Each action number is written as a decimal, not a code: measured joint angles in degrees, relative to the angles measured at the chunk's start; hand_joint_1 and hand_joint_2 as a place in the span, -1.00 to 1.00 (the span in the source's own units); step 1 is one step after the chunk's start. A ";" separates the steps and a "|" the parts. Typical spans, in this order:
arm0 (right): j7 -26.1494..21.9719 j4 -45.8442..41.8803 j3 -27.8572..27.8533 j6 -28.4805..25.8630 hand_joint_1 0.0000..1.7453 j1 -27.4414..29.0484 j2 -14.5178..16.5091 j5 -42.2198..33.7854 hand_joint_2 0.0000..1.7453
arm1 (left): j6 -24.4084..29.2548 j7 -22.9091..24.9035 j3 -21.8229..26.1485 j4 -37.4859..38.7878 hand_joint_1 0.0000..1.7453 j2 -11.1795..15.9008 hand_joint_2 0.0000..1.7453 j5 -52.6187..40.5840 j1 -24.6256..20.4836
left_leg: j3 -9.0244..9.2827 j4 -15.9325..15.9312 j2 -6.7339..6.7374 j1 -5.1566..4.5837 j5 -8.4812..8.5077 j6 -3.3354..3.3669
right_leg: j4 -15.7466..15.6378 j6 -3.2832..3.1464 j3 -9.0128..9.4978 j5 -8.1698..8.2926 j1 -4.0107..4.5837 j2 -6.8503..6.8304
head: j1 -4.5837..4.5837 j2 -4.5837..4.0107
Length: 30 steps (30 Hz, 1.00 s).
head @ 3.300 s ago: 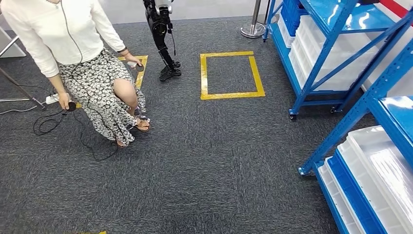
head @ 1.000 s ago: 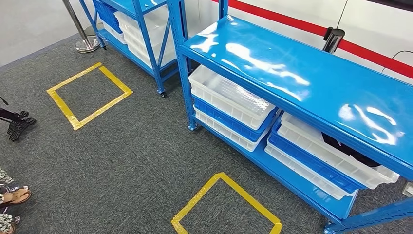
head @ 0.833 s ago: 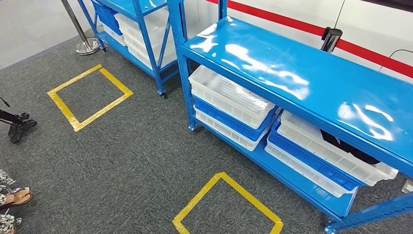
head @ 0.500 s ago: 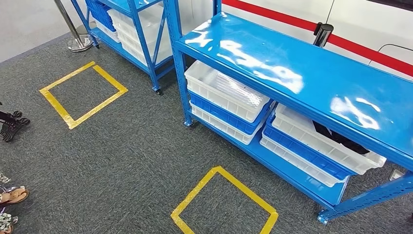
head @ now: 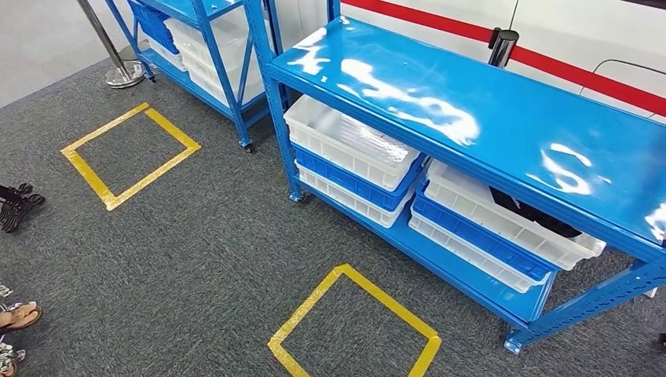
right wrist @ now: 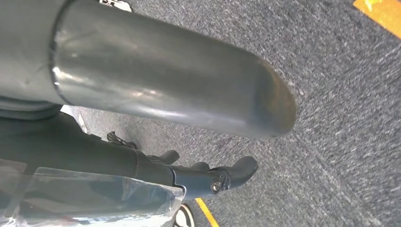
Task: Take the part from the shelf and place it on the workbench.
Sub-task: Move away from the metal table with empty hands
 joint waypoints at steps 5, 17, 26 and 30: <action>-0.37 0.00 -0.02 -0.55 -1.00 -0.21 0.38 0.21 -1.00 | -0.24 -0.45 -0.01 -0.01 -1.00 0.42 -1.00 -0.21 -0.05 | 5.73 -11.32 -0.39 -1.66 4.19 2.85 | -0.51 0.87 0.05 0.51 -0.18 0.29 | -0.12 0.00; -1.19 0.00 -0.02 -0.64 -1.00 -0.09 -0.86 0.54 -1.00 | -0.80 -1.05 -0.02 0.08 -1.00 -0.39 -1.00 -0.21 -0.17 | 5.37 -13.77 0.41 -1.57 6.54 2.35 | 1.88 3.10 -0.93 -1.11 -0.54 -0.41 | 0.04 0.00; -1.89 0.00 -0.07 -1.23 -1.00 -0.14 -1.06 1.20 -1.00 | -0.81 -1.25 -0.01 0.08 -1.00 -0.46 -1.00 -0.14 -0.17 | 0.47 -1.92 0.08 -0.58 -0.90 -0.41 | -0.59 0.08 0.30 0.31 -0.61 -0.16 | -0.40 0.00; -2.75 0.00 -0.74 -1.68 -1.00 -0.02 -1.08 0.54 -1.00 | -0.89 -1.52 -0.01 0.08 -1.00 -0.50 -1.00 -0.10 -0.11 | -0.55 0.94 0.01 -0.12 -0.42 -0.50 | -0.58 0.07 0.29 0.33 -0.34 -0.01 | -0.42 0.00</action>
